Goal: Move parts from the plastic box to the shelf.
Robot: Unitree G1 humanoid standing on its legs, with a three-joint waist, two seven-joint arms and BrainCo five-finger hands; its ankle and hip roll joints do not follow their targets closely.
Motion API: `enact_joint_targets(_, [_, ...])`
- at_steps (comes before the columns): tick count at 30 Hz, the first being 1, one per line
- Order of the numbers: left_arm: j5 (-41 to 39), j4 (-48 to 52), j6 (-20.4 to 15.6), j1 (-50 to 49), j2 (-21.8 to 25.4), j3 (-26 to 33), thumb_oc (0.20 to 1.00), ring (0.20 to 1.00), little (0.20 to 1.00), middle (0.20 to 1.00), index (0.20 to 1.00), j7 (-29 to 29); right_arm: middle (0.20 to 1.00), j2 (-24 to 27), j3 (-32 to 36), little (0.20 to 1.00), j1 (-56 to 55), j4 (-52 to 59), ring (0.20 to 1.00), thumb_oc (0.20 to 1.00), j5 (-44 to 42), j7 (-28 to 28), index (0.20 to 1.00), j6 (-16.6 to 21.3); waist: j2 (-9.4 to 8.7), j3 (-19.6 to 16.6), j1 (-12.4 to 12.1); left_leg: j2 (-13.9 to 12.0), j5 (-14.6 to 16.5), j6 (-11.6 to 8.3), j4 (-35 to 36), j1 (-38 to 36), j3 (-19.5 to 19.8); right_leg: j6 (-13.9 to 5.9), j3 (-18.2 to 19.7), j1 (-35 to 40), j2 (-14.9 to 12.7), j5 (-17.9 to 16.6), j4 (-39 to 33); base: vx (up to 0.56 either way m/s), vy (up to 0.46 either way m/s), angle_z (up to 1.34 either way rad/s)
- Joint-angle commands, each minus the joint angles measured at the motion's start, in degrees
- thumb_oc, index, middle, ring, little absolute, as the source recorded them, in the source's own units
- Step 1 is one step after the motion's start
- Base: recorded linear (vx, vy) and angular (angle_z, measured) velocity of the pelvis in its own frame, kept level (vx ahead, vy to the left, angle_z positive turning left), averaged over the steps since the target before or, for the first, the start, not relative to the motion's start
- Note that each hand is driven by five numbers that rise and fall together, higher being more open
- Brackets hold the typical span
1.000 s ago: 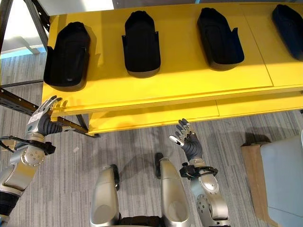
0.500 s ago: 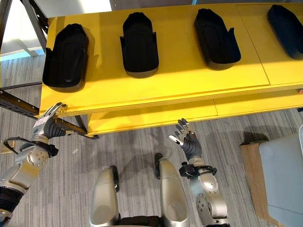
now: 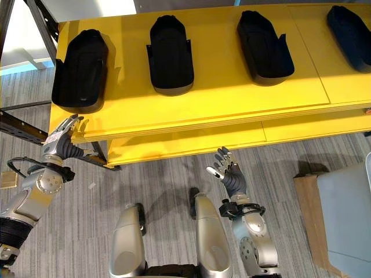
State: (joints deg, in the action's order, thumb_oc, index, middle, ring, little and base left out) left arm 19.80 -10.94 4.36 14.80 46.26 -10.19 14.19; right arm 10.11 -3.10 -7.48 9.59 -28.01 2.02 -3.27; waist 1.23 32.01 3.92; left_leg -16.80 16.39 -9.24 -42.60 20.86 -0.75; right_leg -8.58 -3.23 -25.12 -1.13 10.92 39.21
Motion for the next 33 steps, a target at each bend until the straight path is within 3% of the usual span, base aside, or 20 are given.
enact_joint_targets(1, [0.98,1.06,-0.52,2.07,1.29,0.84,1.000,1.000,1.000,1.000,1.000,3.11,1.000,-1.08,0.64,1.000,1.81,0.37,1.000,1.000,-1.82,0.36,1.000,3.10,-0.55,-2.22,-0.11,-2.08,-19.81,-1.97,3.12,-3.94,3.64,-4.63,5.58,-3.13,-4.06,-18.80,9.26,0.00,0.000,0.00])
enact_joint_targets(33, [-1.10,-1.32,-0.38,8.33,0.98,-2.82,1.000,1.000,1.000,1.000,1.000,2.49,1.000,-1.38,0.15,1.000,1.31,-1.97,1.000,1.000,-3.10,1.23,1.000,2.92,-0.70,-2.22,0.56,-2.14,-20.15,-2.43,3.62,-5.89,3.35,-5.04,5.80,-2.22,-4.02,-18.60,9.84,0.00,0.000,0.00])
